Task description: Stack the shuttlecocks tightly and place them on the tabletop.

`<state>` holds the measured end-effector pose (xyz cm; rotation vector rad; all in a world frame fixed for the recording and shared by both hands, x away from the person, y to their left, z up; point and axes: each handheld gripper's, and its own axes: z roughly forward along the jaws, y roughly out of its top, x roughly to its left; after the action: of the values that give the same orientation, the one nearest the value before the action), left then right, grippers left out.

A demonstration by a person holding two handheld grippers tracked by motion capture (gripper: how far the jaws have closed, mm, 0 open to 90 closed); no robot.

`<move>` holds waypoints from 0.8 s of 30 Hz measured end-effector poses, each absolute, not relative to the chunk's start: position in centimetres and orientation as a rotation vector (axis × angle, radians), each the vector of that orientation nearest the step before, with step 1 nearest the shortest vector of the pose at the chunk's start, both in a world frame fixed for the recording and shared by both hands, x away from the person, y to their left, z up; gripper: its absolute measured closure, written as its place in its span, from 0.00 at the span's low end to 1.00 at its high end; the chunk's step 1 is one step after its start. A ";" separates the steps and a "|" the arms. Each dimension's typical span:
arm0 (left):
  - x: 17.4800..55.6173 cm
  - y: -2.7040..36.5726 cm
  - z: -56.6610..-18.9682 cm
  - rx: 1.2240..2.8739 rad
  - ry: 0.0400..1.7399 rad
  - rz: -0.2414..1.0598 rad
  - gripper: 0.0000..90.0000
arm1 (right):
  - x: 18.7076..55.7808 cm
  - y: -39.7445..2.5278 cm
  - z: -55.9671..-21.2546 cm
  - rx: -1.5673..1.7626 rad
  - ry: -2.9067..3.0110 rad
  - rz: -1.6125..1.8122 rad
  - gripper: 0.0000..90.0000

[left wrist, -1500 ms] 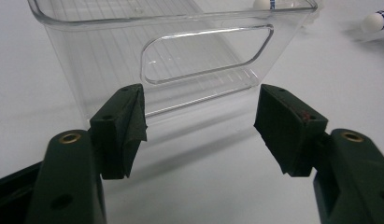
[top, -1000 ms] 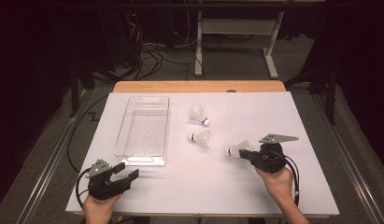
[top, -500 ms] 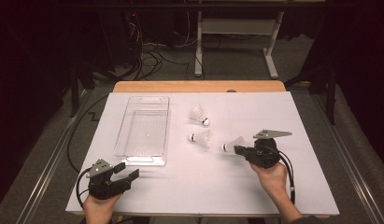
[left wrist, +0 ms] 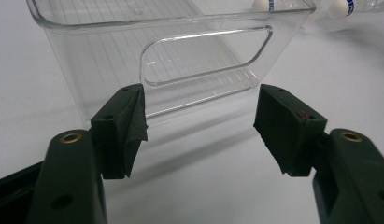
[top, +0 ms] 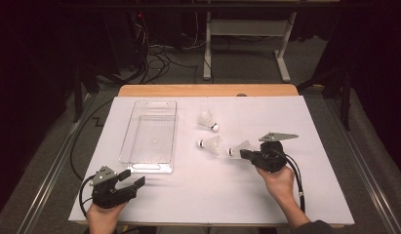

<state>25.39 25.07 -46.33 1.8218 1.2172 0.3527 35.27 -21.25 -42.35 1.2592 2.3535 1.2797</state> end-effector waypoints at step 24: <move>25.4 25.0 -46.4 1.824 1.222 0.354 0.39 | 36.9 -19.8 -42.3 1.263 2.349 1.303 1.00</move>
<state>25.43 25.02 -46.39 1.8237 1.2216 0.3537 36.88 -19.82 -42.26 1.2629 2.3494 1.3027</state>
